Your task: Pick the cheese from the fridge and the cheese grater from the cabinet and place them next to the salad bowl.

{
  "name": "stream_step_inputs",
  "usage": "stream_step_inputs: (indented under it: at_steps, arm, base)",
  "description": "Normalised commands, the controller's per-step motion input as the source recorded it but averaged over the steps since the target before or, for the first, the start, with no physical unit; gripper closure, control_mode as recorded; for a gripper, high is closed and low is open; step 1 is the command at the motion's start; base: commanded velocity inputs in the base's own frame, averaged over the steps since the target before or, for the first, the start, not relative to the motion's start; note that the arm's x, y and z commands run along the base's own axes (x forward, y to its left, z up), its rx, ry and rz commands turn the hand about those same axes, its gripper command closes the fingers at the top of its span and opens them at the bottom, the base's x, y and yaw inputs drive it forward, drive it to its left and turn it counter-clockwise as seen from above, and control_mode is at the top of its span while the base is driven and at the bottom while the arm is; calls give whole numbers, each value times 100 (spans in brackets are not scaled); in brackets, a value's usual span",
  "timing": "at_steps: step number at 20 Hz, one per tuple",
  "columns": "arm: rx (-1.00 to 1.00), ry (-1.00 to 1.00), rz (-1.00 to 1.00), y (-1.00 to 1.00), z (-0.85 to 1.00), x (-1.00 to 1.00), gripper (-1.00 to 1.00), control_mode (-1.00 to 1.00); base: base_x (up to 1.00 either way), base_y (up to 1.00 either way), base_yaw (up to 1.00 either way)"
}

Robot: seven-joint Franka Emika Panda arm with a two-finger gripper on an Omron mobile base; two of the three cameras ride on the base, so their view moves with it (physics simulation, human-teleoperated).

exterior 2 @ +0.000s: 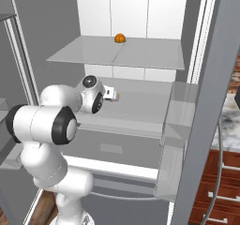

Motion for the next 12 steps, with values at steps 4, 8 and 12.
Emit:
stream_step_inputs:
  at_steps: [4, 8, 12]
  arm:
    - [0, 0, -1, 1, -13, 50, -100, -100]
    - [0, 0, -4, 0, -18, 52, -100, -100]
    - [0, 0, -3, 0, -15, 46, -100, -100]
  base:
    - [0, 0, 0]
    - [0, 0, 0]
    - [0, 0, 0]
